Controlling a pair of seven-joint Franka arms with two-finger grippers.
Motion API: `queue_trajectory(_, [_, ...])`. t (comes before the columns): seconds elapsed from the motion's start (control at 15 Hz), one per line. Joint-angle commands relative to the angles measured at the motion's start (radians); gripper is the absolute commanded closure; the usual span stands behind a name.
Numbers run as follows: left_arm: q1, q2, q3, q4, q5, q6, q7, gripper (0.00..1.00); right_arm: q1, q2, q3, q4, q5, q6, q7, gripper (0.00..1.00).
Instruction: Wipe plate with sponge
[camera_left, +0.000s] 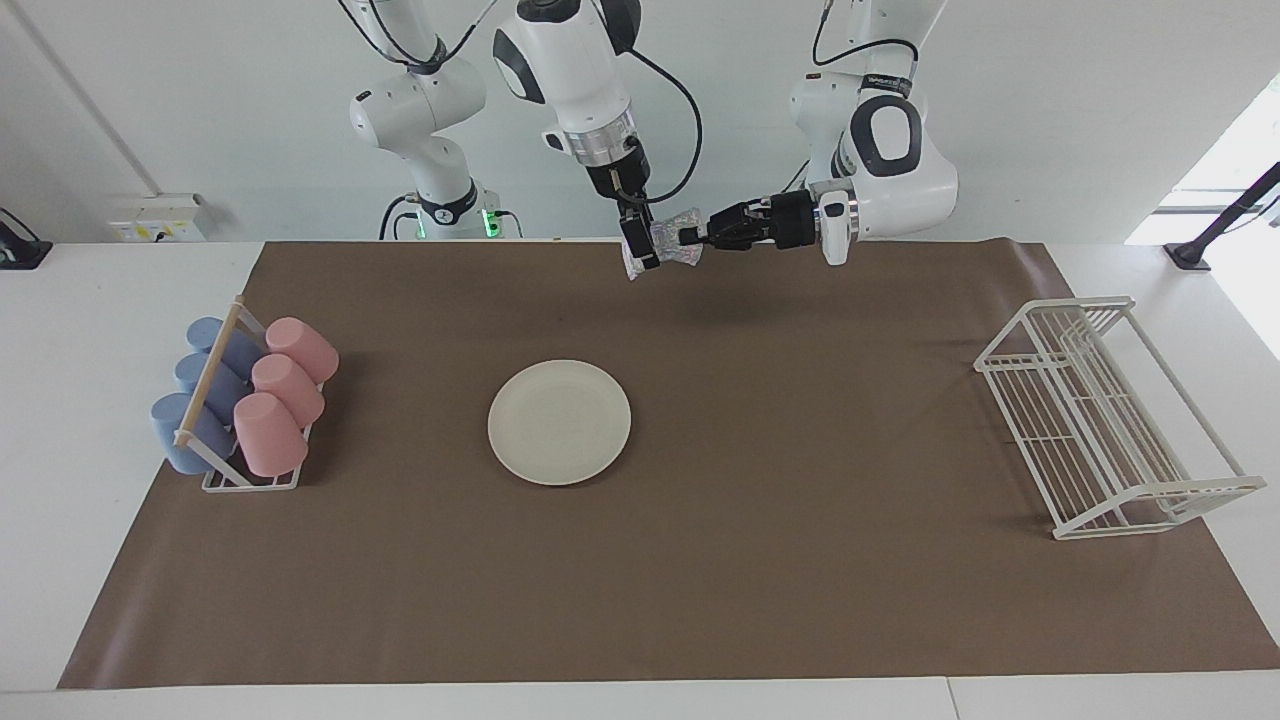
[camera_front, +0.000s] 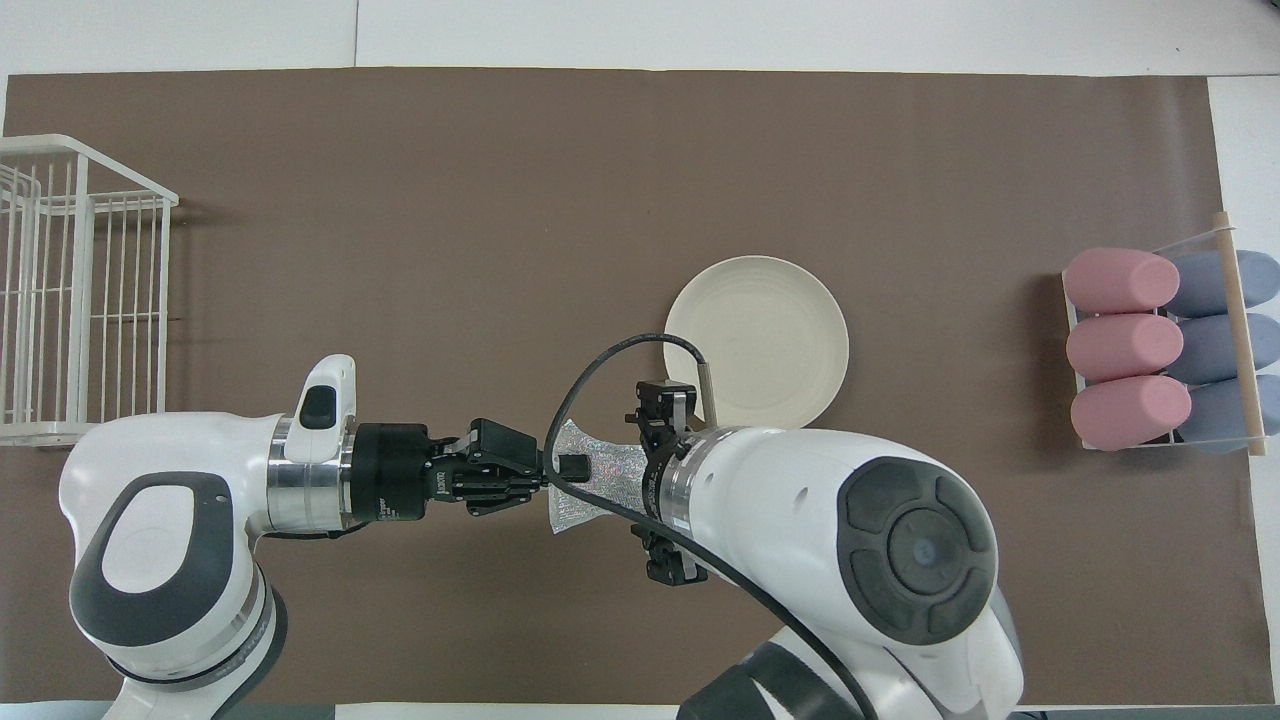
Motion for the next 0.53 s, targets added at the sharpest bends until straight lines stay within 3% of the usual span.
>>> queue_trajectory(0.0, [-0.012,-0.033,0.020,-0.032,-0.022,-0.023,0.019,1.00,0.000,-0.014,0.001,-0.012,0.014,0.004,-0.029,0.41])
queue_trajectory(0.07, [-0.012,-0.033,0.020,-0.032,-0.021,-0.025,0.019,1.00,0.005,-0.014,0.001,-0.012,0.014,0.005,-0.028,0.47])
queue_trajectory(0.2, [-0.012,-0.036,0.020,-0.032,-0.021,-0.028,0.017,1.00,0.006,-0.014,0.001,-0.006,0.014,0.004,-0.032,0.46])
queue_trajectory(0.27, [-0.012,-0.037,0.020,-0.032,-0.021,-0.030,0.017,1.00,0.005,-0.014,0.001,-0.002,0.014,0.002,-0.032,0.36])
queue_trajectory(0.33, [-0.012,-0.037,0.021,-0.032,-0.021,-0.030,0.019,1.00,0.005,-0.015,0.001,-0.002,0.014,-0.001,-0.029,0.13])
queue_trajectory(0.47, [-0.014,-0.037,0.020,-0.032,-0.021,-0.030,0.017,1.00,0.003,-0.016,-0.001,0.000,0.012,-0.010,-0.031,0.11])
